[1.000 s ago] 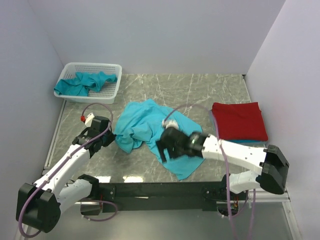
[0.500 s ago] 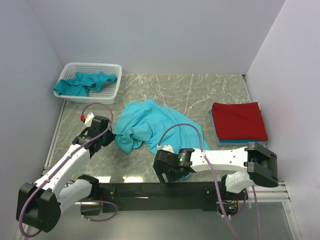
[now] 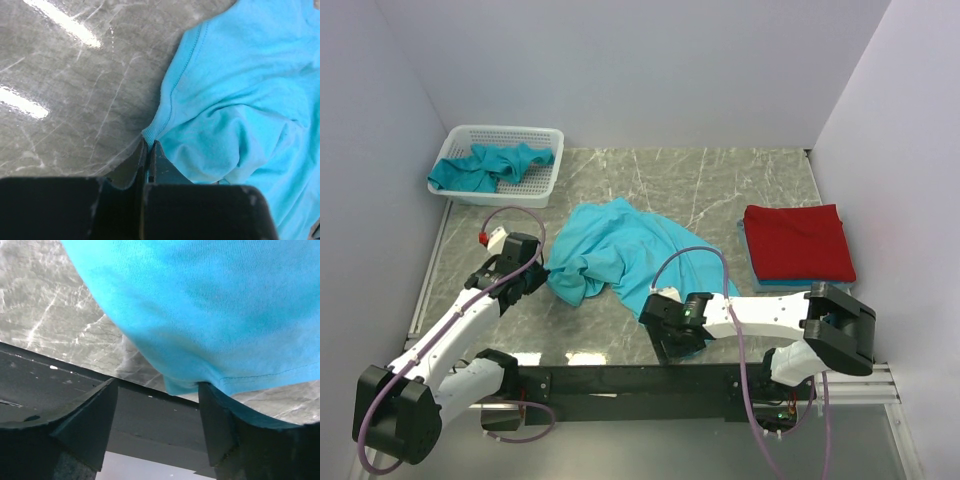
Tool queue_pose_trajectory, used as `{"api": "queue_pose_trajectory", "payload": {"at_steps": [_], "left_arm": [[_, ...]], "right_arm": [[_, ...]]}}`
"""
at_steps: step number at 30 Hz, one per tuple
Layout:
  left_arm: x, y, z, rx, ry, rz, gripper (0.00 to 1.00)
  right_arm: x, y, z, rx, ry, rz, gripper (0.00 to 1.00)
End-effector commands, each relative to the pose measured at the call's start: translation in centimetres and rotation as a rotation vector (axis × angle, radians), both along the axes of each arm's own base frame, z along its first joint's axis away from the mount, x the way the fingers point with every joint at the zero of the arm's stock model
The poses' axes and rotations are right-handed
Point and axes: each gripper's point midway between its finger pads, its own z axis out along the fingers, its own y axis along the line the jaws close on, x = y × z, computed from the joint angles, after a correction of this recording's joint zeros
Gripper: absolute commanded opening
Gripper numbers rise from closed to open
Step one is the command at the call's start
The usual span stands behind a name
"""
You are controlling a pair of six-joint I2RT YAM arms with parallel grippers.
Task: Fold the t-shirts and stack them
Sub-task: Flatten the tshirt out
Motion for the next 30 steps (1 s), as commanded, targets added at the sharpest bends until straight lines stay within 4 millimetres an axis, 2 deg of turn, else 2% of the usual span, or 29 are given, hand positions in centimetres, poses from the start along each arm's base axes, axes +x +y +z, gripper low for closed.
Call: {"api": "queue_pose_trajectory", "payload": {"at_steps": [1, 6, 8, 9, 10, 11, 13, 16, 20, 21, 23, 24, 25, 27, 28, 29, 30], "left_arm": [[0.8, 0.4, 1.3, 0.006, -0.032, 0.039, 0.01], [0.7, 0.7, 1.2, 0.017, -0.026, 0.051, 0.01], [0.7, 0.7, 1.2, 0.015, -0.027, 0.052, 0.01], [0.8, 0.7, 1.3, 0.014, -0.029, 0.052, 0.01], [0.9, 0.6, 1.4, 0.011, -0.032, 0.054, 0.01], [0.9, 0.6, 1.4, 0.012, -0.032, 0.053, 0.01], [1.2, 0.6, 1.9, 0.011, -0.041, 0.057, 0.01], [1.8, 0.5, 2.8, 0.012, -0.063, 0.057, 0.01], [3.2, 0.0, 4.8, -0.005, -0.113, 0.051, 0.01], [4.0, -0.2, 6.1, -0.014, -0.147, 0.048, 0.01], [5.1, -0.5, 7.5, -0.023, -0.188, 0.046, 0.01], [5.9, -0.7, 8.2, -0.03, -0.211, 0.047, 0.01], [6.7, -1.0, 9.7, -0.039, -0.248, 0.044, 0.01], [8.0, -1.1, 10.5, -0.033, -0.265, 0.048, 0.01], [9.0, -0.8, 12.3, -0.035, -0.3, 0.068, 0.01], [9.6, -0.7, 13.1, -0.031, -0.311, 0.073, 0.01], [10.8, -0.7, 14.8, -0.034, -0.337, 0.083, 0.01]], "right_arm": [[-0.4, 0.2, -0.8, 0.023, 0.023, 0.018, 0.69], [-0.2, -1.5, -1.4, -0.049, 0.01, 0.0, 0.58], [0.2, -2.1, -1.4, -0.074, 0.001, -0.023, 0.5], [0.7, -2.0, -1.0, -0.068, -0.021, -0.037, 0.43], [1.2, -2.1, -0.8, -0.063, -0.028, -0.05, 0.29], [1.5, -2.0, -0.4, -0.056, -0.037, -0.056, 0.23], [2.7, -1.4, 1.2, -0.014, -0.092, -0.069, 0.1], [4.7, -1.2, 3.7, 0.048, -0.156, -0.102, 0.0], [8.2, -1.7, 7.3, 0.151, -0.237, -0.148, 0.0], [9.9, -2.1, 9.1, 0.196, -0.278, -0.194, 0.0], [12.1, -2.5, 11.3, 0.237, -0.353, -0.204, 0.0], [13.4, -2.5, 13.4, 0.276, -0.405, -0.218, 0.0], [15.0, -3.4, 14.4, 0.285, -0.446, -0.264, 0.0], [17.4, -3.7, 17.3, 0.325, -0.534, -0.27, 0.0], [18.8, -4.8, 18.0, 0.322, -0.566, -0.312, 0.0], [19.8, -5.2, 18.9, 0.324, -0.6, -0.306, 0.0], [21.0, -5.8, 20.3, 0.33, -0.637, -0.328, 0.0]]}}
